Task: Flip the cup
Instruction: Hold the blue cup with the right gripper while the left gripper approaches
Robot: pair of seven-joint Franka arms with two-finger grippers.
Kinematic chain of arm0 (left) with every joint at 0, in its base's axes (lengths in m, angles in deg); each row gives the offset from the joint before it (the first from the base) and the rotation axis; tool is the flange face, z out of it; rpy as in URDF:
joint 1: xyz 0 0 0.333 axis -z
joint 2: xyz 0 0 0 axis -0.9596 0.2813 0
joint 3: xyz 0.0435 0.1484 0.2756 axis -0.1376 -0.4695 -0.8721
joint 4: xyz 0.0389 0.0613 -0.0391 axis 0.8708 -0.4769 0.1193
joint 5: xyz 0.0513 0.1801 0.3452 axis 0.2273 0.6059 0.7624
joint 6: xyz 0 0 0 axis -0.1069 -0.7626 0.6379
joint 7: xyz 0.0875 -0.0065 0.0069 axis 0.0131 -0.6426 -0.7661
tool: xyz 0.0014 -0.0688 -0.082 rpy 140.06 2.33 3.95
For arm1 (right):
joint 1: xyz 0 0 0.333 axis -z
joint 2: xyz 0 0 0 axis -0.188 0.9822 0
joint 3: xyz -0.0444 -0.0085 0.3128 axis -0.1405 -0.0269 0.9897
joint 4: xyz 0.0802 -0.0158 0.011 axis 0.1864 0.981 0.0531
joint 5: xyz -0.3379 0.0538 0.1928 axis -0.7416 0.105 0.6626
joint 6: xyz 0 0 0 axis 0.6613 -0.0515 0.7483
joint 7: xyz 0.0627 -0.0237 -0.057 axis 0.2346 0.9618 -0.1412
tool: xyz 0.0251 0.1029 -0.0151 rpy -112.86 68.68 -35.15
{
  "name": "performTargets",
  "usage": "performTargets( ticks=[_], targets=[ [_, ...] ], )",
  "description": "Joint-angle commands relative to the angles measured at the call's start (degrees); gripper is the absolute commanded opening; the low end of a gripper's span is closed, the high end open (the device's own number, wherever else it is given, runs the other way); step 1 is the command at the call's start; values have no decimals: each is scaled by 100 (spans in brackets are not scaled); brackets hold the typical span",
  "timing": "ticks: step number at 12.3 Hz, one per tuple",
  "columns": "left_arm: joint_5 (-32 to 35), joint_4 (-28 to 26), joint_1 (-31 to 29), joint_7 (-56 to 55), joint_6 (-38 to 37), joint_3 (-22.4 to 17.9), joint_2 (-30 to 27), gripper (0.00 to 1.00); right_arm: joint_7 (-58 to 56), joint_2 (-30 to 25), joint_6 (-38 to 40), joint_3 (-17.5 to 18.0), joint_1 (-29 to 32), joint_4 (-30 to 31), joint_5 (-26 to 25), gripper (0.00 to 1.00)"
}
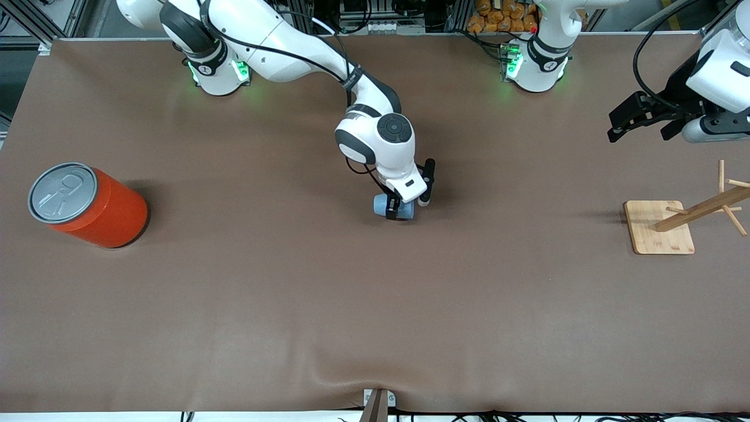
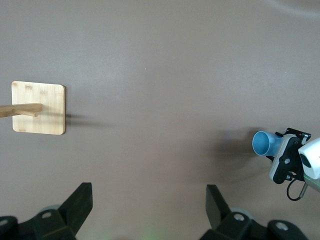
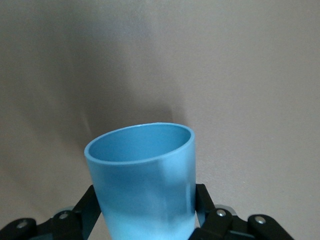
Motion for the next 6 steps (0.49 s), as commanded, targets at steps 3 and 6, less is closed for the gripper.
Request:
performTargets(
  ticks=[3,6],
  targets=[
    [-6,110,-99,75,-37,39,15,100,215,152,20,-118,-181,-241,-230,17],
    [3,111,-99,75,-37,22,15,100,233,179,28,-109,-181,-267,-547,72]
  ],
)
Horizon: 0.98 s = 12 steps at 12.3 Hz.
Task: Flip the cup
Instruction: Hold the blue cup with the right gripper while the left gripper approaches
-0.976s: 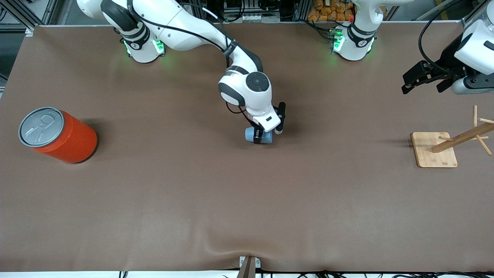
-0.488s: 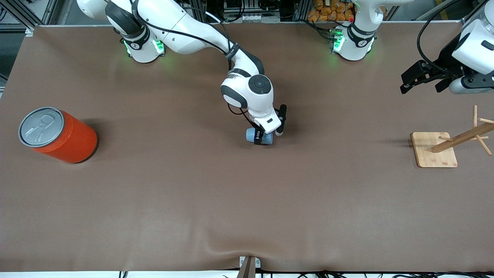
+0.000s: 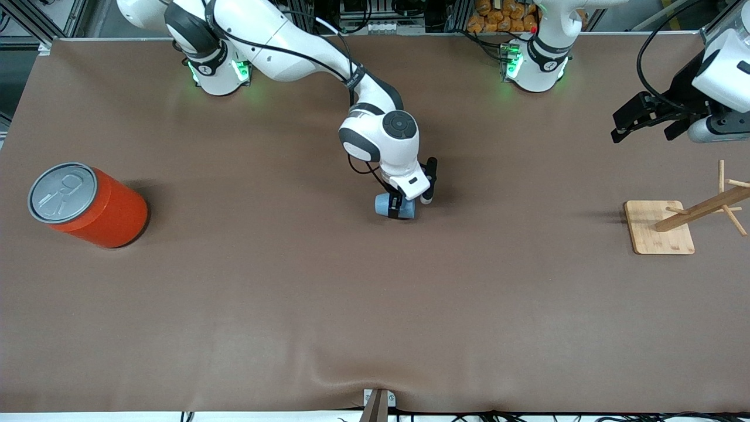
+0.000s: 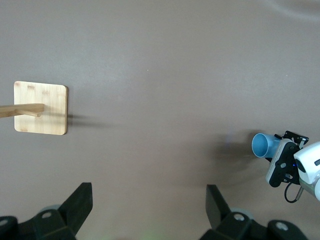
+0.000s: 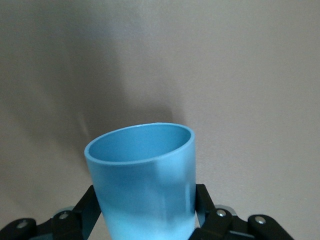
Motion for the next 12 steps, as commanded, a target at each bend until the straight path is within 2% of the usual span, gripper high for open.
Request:
performTargets(
  ticks=[1,9,10,12],
  targets=[
    [12,86,-31,75,-41,25,15,100,136,122,28,-40,-70,-199,-211,100],
    [-110,42,39,22,-6,60,216,100,223,61,116,-14,-61,-216,-150,100],
    [-146,-19,100,5,-6,77,322,100,232,17,134,12,-53,-216,-115,100],
    [-216,-46,206,-4,238,104,882,100,241,-88,325,47,-52,-207,-79,100]
  ],
)
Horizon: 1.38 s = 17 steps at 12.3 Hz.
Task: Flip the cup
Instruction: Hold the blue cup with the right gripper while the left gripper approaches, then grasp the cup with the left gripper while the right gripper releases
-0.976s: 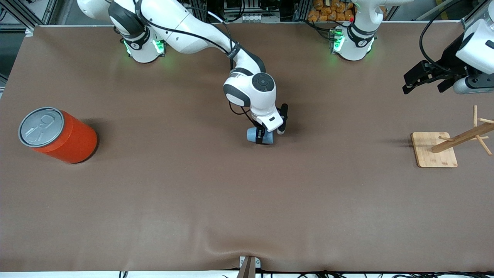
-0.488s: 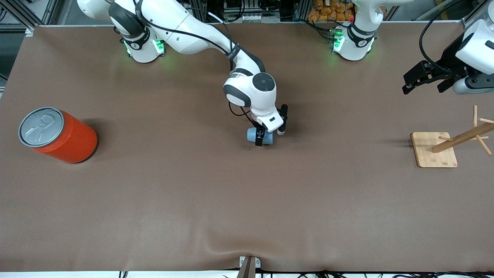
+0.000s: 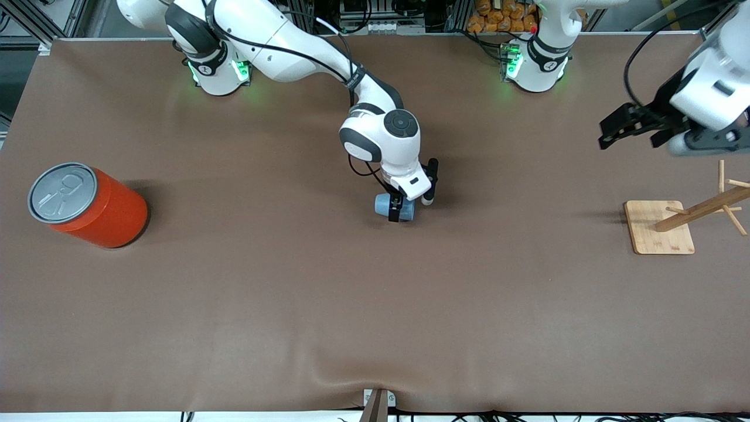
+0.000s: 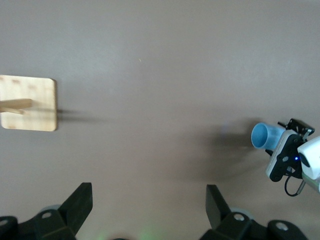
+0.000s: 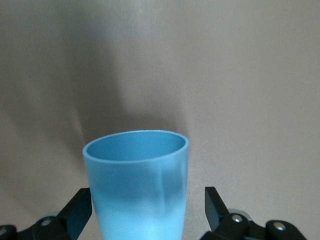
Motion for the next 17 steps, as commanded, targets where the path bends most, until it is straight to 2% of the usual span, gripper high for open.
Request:
performTargets(
  ticks=[1,3,7,11,12,15,17],
  targets=[
    [-333,-3,73,-4,445,33,737,100,187,-153,555,148,-30,-68,-12,100],
    [-879,-257,29,66,1094,33,1115,100,337,-363,908,403,23,-51,-12,100],
    [-1345,-635,258,57,2150,190,1880,100,548,-917,1900,641,119,-33,15,100],
    [-2582,-1276,267,57,3458,804,2566,100,469,-1541,2542,1422,1505,-51,270,100],
    [-2933,-1504,267,66,3784,980,2637,100,486,-1699,2753,1467,1787,-68,313,100],
    [-3437,-1840,293,241,4077,1271,2681,95,451,-2104,3167,1450,2903,-216,1173,100],
    [-3849,-2041,406,591,4225,1281,2734,91,469,-2245,3387,1336,3273,-541,1175,100]
  ],
)
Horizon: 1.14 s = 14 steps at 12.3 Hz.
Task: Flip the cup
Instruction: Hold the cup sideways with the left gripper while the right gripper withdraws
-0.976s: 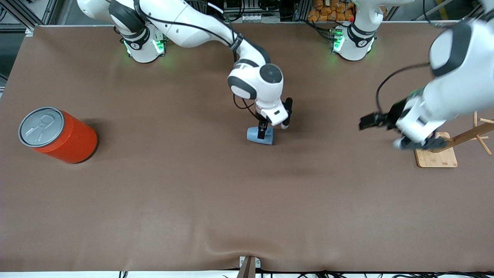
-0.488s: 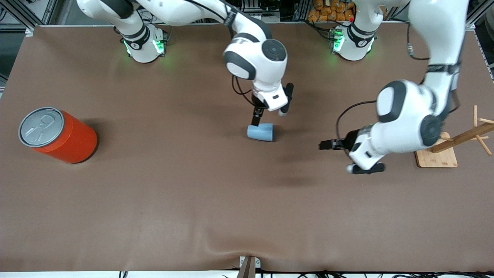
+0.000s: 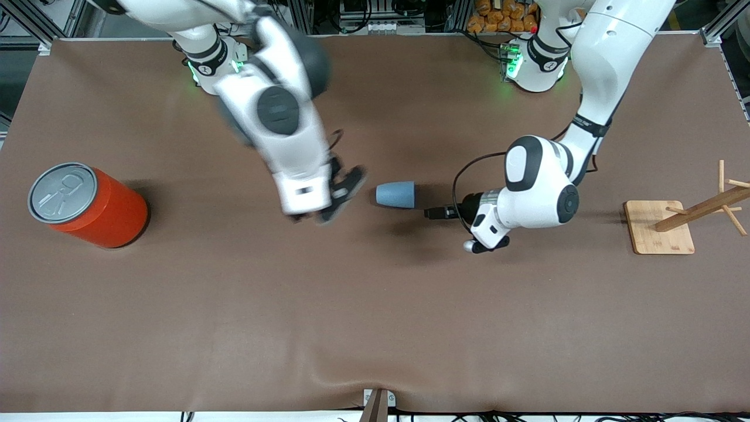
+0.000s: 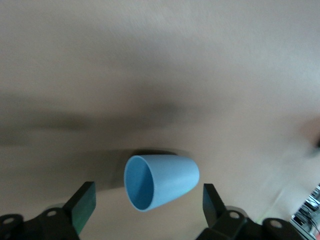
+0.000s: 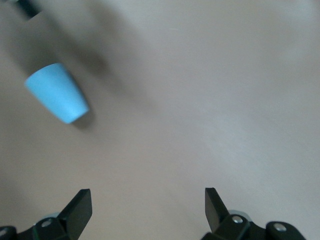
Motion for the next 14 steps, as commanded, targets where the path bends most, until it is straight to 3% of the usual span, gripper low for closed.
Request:
performTargets(
  ticks=[1,4,6,7,8,10,12,14],
  targets=[
    [-733,-458,66,666,371,20,-92,91,34,-215,204,56,661,-321,182,100],
    [-2182,-915,163,1851,610,20,-83,90,42,-338,152,31,1366,-419,218,100],
    [-2878,-1232,120,2800,610,11,-83,89,77,-391,264,-450,1438,-805,305,100],
    [-3177,-1338,93,3231,610,11,-65,87,356,-652,684,-697,1403,-806,410,100],
    [-3467,-1417,110,3514,610,11,-65,86,977,-794,940,-1004,1420,-789,785,100],
    [-3776,-1541,111,3806,610,11,-74,82,1997,-1259,1013,-1794,1359,-439,1542,100],
    [-3953,-1567,146,3815,610,11,-74,75,2966,-1646,1004,-2026,1341,-9,1597,100],
    [-3980,-1533,146,3824,610,11,-39,68,3127,-2234,882,-2272,1350,762,1597,100]
  ],
)
